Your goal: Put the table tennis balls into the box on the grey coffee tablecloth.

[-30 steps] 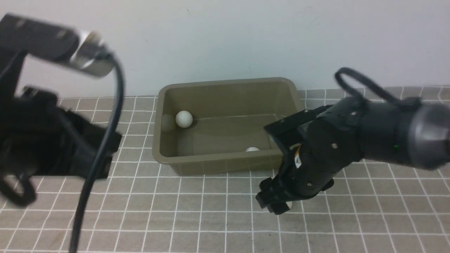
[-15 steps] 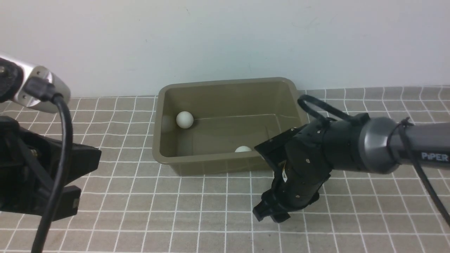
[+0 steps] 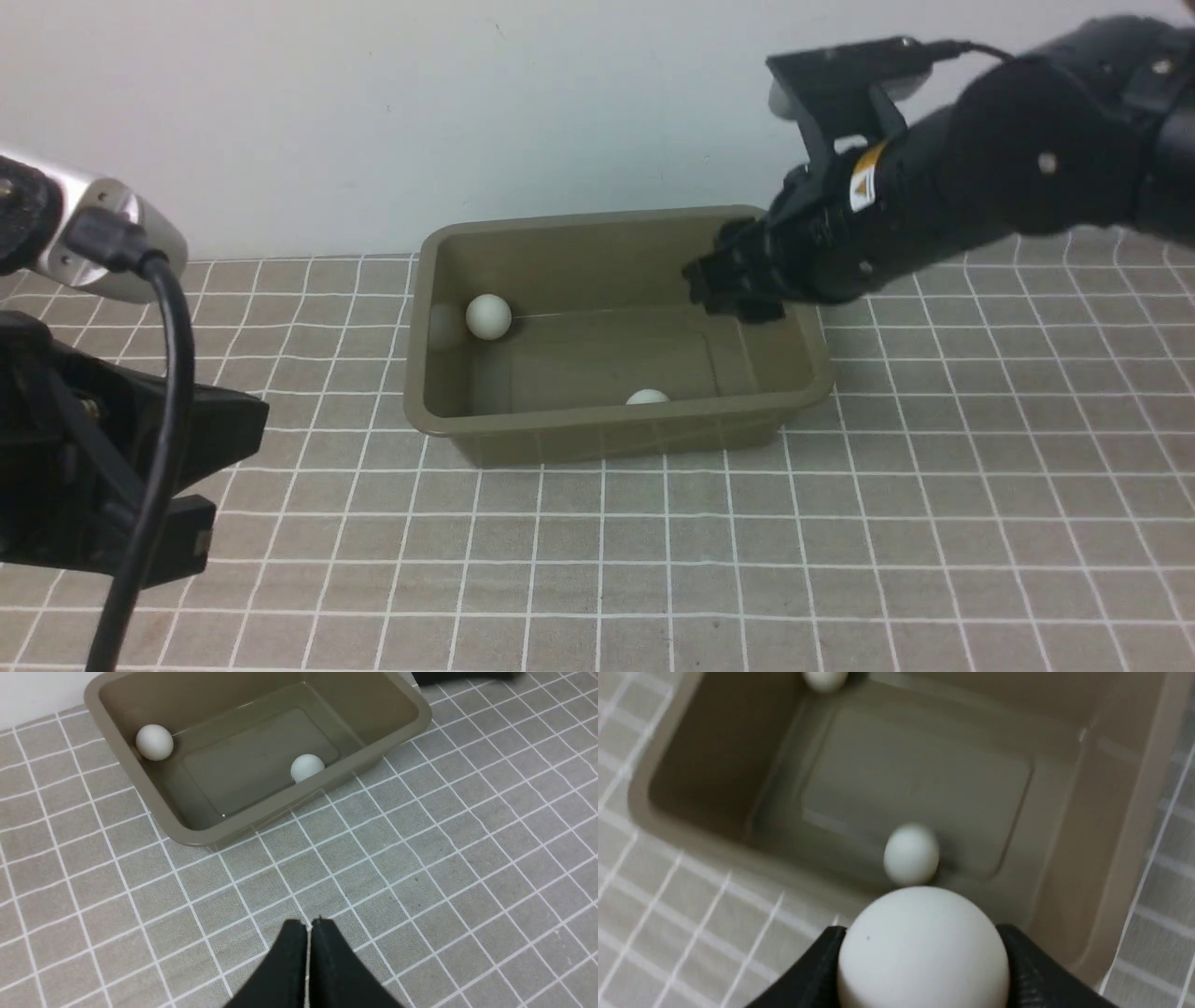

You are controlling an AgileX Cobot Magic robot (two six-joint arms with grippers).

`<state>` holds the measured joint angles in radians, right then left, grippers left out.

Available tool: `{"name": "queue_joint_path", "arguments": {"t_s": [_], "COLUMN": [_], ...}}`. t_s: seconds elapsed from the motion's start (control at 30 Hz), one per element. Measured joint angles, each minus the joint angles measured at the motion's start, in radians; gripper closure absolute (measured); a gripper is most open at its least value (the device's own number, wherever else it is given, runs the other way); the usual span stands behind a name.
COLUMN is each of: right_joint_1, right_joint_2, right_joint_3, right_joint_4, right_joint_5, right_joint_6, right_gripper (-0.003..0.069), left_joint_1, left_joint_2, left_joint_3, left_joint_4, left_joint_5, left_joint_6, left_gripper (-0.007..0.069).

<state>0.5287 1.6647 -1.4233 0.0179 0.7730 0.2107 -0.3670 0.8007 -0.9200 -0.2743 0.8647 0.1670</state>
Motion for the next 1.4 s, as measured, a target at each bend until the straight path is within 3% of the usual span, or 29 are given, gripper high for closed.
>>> {"name": "queue_joint_path", "arguments": {"t_s": [0.17,0.4,0.5,0.57,0.6,0.63,0.67,0.77,0.83,1.03,1.07,1.13,1.27,1.4], "right_joint_1": [-0.029,-0.029,-0.029,-0.028,-0.025,-0.025,-0.018,-0.014,-0.012,-0.012,-0.012,-0.012,-0.012,-0.012], "right_joint_2": [0.218,0.331,0.326,0.296,0.266,0.26,0.203,0.049,-0.053,-0.434,-0.593,-0.675,-1.09,-1.363], "right_joint_3": [-0.209,-0.379,-0.418,-0.444,-0.445,-0.445,-0.443,-0.4,-0.352,-0.052,0.111,0.197,0.609,0.831], "right_joint_4": [0.069,0.069,0.061,0.041,0.023,0.023,-0.005,-0.018,-0.012,0.006,0.01,0.013,0.019,0.019], "right_joint_5": [0.076,0.211,0.262,0.357,0.407,0.407,0.455,0.466,0.467,0.331,0.214,0.15,-0.203,-0.406], "right_joint_6": [-0.089,-0.103,-0.112,-0.127,-0.134,-0.134,-0.138,-0.116,-0.111,-0.088,-0.071,-0.061,-0.035,-0.029], "right_gripper": [0.0283,0.0033,0.0004,0.0061,0.0134,0.0134,0.0286,0.0557,0.0624,0.0671,0.0671,0.0671,0.0673,0.0673], "left_joint_1": [0.0,0.0,0.0,0.0,0.0,0.0,0.0,0.0,0.0,0.0,0.0,0.0,0.0,0.0], "left_joint_2": [0.0,0.0,0.0,0.0,0.0,0.0,0.0,0.0,0.0,0.0,0.0,0.0,0.0,0.0], "left_joint_3": [0.0,0.0,0.0,0.0,0.0,0.0,0.0,0.0,0.0,0.0,0.0,0.0,0.0,0.0], "left_joint_4": [0.0,0.0,0.0,0.0,0.0,0.0,0.0,0.0,0.0,0.0,0.0,0.0,-0.011,-0.02], "left_joint_5": [0.021,0.05,0.053,0.053,0.053,0.053,0.053,0.053,0.053,0.053,0.053,0.053,0.054,0.053], "left_joint_6": [0.0,0.0,0.0,0.0,0.0,0.0,0.0,0.0,0.0,0.0,0.0,0.0,0.0,-0.007], "left_gripper": [0.0629,0.0629,0.0629,0.0629,0.0629,0.0629,0.0629,0.0629,0.0629,0.0629,0.0629,0.0629,0.0629,0.0629]}}
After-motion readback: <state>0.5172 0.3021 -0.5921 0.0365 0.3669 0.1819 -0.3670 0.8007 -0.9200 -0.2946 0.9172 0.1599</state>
